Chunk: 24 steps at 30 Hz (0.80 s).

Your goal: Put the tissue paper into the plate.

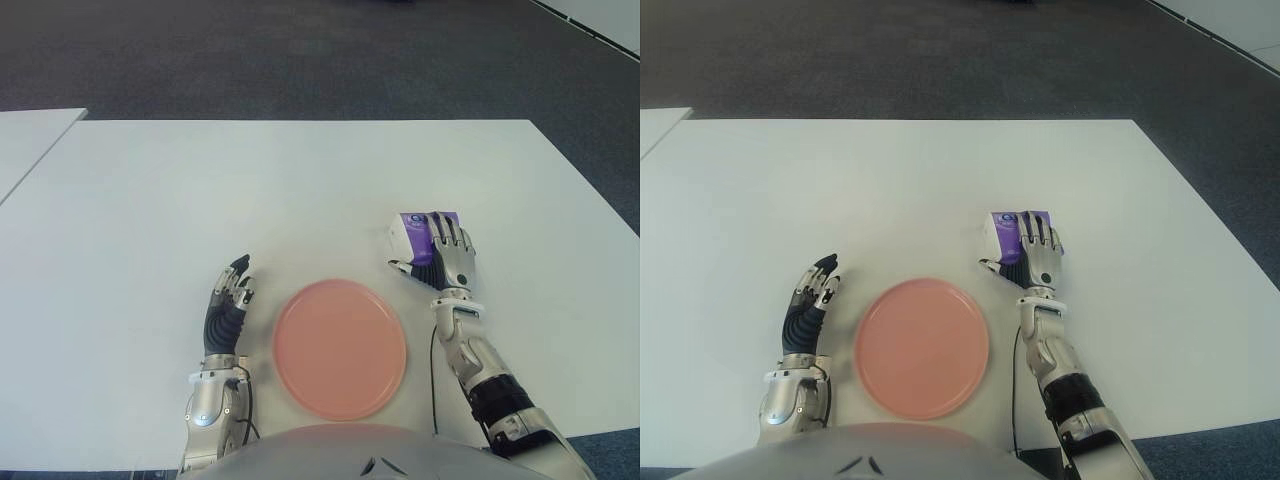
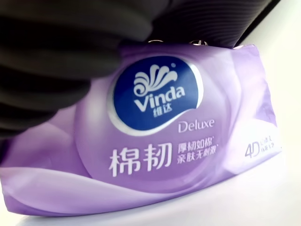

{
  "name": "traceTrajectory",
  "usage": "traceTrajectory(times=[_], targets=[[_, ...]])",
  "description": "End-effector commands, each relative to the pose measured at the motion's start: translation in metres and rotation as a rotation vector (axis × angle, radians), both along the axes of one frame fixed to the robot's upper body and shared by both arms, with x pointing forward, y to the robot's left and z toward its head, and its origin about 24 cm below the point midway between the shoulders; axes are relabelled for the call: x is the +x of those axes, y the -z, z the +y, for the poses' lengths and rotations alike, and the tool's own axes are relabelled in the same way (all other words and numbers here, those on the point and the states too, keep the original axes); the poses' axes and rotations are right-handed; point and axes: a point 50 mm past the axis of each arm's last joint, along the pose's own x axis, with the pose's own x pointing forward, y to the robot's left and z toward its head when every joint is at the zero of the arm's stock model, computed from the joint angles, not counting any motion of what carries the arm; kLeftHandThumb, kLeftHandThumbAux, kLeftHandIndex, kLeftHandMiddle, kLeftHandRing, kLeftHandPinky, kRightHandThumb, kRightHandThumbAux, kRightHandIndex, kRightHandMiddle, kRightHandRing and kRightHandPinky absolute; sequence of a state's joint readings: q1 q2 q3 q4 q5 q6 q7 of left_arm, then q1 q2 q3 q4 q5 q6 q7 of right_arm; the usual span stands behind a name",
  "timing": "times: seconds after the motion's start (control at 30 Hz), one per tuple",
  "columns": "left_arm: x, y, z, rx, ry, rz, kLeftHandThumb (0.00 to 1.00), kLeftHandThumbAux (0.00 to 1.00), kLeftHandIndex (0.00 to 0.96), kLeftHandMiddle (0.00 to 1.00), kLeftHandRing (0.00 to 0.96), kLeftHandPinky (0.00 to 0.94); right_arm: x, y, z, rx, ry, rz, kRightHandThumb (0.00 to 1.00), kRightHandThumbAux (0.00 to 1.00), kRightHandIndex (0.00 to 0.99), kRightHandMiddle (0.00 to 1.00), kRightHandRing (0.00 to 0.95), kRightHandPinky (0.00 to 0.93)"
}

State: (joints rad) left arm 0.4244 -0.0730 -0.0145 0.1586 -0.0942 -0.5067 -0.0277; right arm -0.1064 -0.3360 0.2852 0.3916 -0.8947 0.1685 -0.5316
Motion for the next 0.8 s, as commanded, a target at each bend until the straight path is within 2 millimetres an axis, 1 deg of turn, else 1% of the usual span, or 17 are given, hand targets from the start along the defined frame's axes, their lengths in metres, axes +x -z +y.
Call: traceTrajectory(times=[0.03, 0.33, 0.4, 0.57, 0.7, 0.8], targets=[[-0.021, 0.024, -0.001, -0.013, -0.011, 0.176, 0.112, 0.536, 0.194, 0.141, 0.092, 0.087, -0.014, 0.03, -0.005, 0.029, 0.034, 0.192, 0.126, 0.449, 0.015, 0.022, 0.0, 0.0], [-0.021, 0.022, -0.001, -0.005, -0.002, 0.187, 0.097, 0.547, 0.177, 0.132, 0.08, 0.08, -0.009, 0.032, -0.009, 0.011, 0.039, 0.219, 0.1, 0.467, 0.009, 0.019, 0.0, 0.0], [-0.02, 0.021, -0.001, -0.011, -0.004, 0.199, 0.092, 0.543, 0.146, 0.121, 0.068, 0.056, -0.007, 0.032, -0.009, 0.007, 0.043, 0.223, 0.097, 0.47, 0.007, 0.017, 0.0, 0.0], [-0.018, 0.02, 0.0, -0.029, -0.011, 0.216, 0.092, 0.545, 0.102, 0.108, 0.054, 0.029, -0.004, 0.032, -0.009, 0.0, 0.045, 0.222, 0.098, 0.476, 0.004, 0.016, 0.0, 0.0], [-0.017, 0.019, 0.0, -0.027, -0.007, 0.219, 0.096, 0.55, 0.092, 0.109, 0.054, 0.029, -0.002, 0.032, -0.009, -0.001, 0.044, 0.22, 0.103, 0.476, 0.003, 0.018, 0.004, 0.0], [-0.016, 0.018, 0.0, -0.023, -0.002, 0.215, 0.098, 0.55, 0.115, 0.123, 0.07, 0.064, -0.001, 0.032, -0.009, 0.0, 0.043, 0.221, 0.103, 0.473, 0.004, 0.021, 0.006, 0.0]])
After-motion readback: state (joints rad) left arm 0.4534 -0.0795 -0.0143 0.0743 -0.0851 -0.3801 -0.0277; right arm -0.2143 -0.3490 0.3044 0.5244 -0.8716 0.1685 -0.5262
